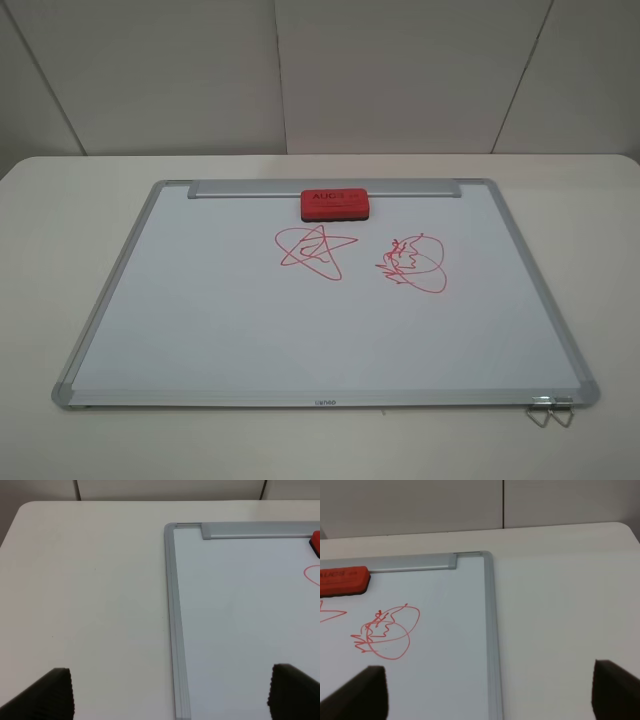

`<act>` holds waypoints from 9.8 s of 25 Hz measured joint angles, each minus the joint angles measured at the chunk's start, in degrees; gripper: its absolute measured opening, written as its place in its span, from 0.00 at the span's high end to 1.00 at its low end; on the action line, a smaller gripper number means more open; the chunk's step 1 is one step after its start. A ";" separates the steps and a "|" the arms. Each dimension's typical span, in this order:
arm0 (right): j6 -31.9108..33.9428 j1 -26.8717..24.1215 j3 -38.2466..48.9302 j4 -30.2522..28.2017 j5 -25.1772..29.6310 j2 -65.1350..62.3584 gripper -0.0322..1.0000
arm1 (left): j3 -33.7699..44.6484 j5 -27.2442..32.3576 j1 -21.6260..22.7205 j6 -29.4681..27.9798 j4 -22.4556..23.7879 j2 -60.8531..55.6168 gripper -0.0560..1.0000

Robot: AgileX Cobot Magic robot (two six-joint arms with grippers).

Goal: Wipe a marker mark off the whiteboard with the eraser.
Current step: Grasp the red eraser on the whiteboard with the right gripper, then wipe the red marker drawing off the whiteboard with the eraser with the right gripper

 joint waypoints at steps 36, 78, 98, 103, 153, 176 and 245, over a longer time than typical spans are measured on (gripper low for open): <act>0.00 0.00 0.00 0.00 0.00 0.00 0.27 | 0.00 0.00 0.00 0.00 0.00 0.00 0.21; -48.21 23.40 -69.07 5.81 -1.20 116.60 0.29 | 0.00 0.00 0.00 0.00 0.00 0.00 0.21; -66.02 26.41 -84.46 9.23 -2.23 134.93 0.32 | 0.00 0.00 0.00 0.00 0.00 0.00 0.21; -66.16 27.32 -86.89 8.08 -1.99 137.59 0.34 | 0.00 0.00 0.00 0.00 0.00 0.00 0.21; -63.73 26.67 -87.46 6.66 -1.34 140.69 0.49 | 0.00 0.00 0.00 0.00 0.00 0.00 0.21; 10.53 37.89 -87.46 -1.09 3.83 137.52 0.49 | 0.00 0.00 0.00 0.00 0.00 0.00 0.21; 15.20 37.49 -84.44 -10.11 4.87 142.06 0.49 | 0.00 0.00 0.00 0.00 0.00 0.00 0.21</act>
